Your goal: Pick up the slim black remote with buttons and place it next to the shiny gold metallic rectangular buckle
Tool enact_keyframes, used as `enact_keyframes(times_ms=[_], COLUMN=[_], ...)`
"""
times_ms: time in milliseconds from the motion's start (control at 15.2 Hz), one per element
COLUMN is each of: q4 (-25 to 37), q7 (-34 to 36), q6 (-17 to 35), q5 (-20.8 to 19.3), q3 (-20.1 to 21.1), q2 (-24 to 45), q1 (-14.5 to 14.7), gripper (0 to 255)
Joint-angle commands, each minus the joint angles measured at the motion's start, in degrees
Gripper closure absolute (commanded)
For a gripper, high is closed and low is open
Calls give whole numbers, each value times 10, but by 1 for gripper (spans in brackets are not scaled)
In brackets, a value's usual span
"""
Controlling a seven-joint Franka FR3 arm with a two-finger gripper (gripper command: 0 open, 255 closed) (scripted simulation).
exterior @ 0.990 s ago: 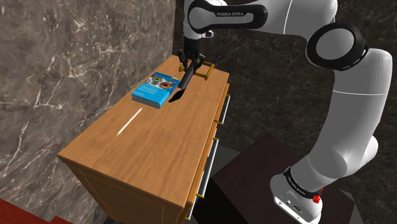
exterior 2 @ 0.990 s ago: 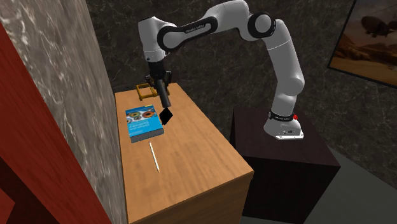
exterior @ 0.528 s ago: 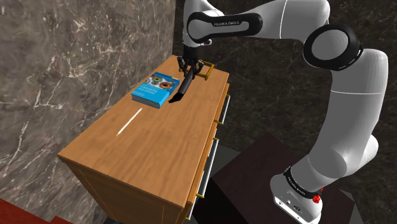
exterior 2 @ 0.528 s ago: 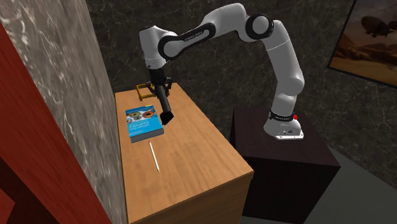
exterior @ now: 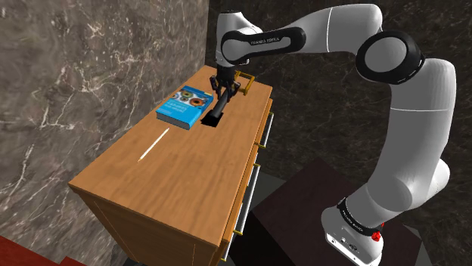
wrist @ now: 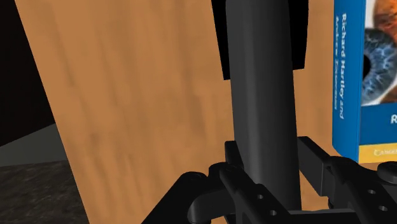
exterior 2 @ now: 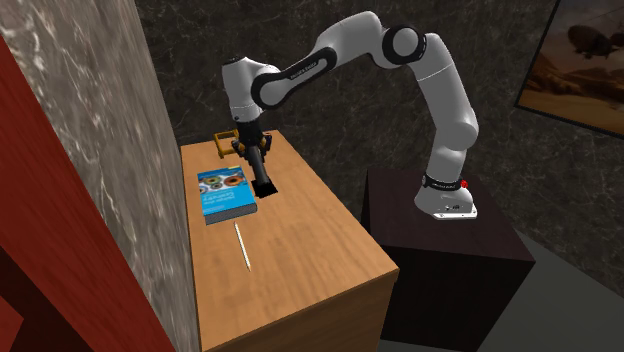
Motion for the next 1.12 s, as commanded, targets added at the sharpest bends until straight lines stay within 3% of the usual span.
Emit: enact_keyframes(times_ms=[0, 726, 792, 1056], q4=[-6, -14, -14, -13], q7=[1, 4, 4, 4], q6=[11, 26, 26, 26], q5=[-3, -7, -7, -7], q3=[-2, -5, -5, -5], q2=[6, 14, 14, 14], q1=[0, 1, 1, 1], gripper=[255, 255, 0, 0])
